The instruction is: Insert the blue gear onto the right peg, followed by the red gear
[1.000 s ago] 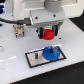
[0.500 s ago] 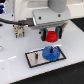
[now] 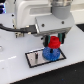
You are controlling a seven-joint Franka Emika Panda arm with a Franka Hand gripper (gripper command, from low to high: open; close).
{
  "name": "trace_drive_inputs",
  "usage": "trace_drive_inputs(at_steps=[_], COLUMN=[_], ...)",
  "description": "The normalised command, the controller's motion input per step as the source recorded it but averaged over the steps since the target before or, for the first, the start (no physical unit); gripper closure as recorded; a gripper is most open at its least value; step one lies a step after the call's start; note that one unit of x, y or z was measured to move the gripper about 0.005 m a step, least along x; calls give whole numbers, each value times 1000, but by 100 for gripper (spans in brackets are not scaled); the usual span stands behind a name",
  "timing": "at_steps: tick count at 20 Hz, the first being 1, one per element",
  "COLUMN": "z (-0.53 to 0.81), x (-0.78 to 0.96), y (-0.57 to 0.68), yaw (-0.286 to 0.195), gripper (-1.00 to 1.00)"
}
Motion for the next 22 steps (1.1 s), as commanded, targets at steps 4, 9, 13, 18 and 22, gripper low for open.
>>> trace_drive_inputs(at_steps=[4,9,13,18,22], z=[-64,-83,-63,308,142], x=[190,138,135,104,74], y=[-3,-22,8,30,54], yaw=[0,0,0,0,0], gripper=[100,100,100,100,100])
